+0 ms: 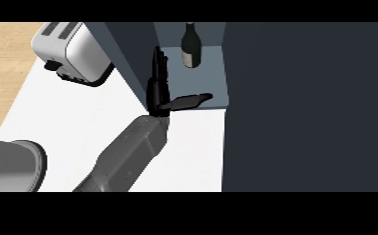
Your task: Pick up the wine, place it into the cabinet and close the cabinet
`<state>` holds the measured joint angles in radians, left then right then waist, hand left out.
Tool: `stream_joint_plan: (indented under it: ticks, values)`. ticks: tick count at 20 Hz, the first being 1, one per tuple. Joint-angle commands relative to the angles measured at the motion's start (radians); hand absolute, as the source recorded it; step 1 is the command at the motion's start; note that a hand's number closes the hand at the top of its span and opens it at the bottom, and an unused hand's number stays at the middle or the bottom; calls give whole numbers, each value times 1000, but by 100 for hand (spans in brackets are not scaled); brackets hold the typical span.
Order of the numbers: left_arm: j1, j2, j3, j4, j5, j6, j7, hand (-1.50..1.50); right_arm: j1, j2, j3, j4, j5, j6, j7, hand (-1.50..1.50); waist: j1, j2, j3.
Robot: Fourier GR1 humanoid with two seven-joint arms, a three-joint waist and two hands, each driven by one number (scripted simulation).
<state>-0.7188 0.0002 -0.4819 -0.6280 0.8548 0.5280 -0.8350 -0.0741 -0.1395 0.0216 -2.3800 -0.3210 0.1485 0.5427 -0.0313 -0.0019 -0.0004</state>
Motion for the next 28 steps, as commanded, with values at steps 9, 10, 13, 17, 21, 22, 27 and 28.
stream_joint_plan:
  ticks: [9,10,13,17,21,22,27,28]
  values:
    - [261,0,-215,-359,-49,221,-37,-150,7,11,45,-117,48,-50,59,-150,26,0,0]
    - [246,0,-259,-491,-76,322,75,-150,-56,-38,-54,-95,-19,-68,108,-150,34,-4,0]
    - [326,0,-310,-581,-103,391,32,-150,29,-31,-77,-94,-51,-6,28,-150,28,-2,1]
    - [403,37,-317,-709,-145,384,70,-150,87,-46,-105,-190,-99,-6,70,-150,26,-4,1]
    - [575,114,-403,-896,-206,453,83,-150,84,-34,-108,-109,-78,22,14,-150,35,-4,1]
    - [503,68,-392,-876,-223,504,150,-150,24,-5,-24,-140,-1,-40,69,-150,33,-2,0]
    - [625,93,-481,-1049,-312,599,160,-150,38,-31,-79,-129,-62,-10,52,-150,32,-4,1]
    - [606,110,-423,-1031,-295,507,161,-150,-3,-65,-86,-153,-81,-16,121,-150,30,-2,0]
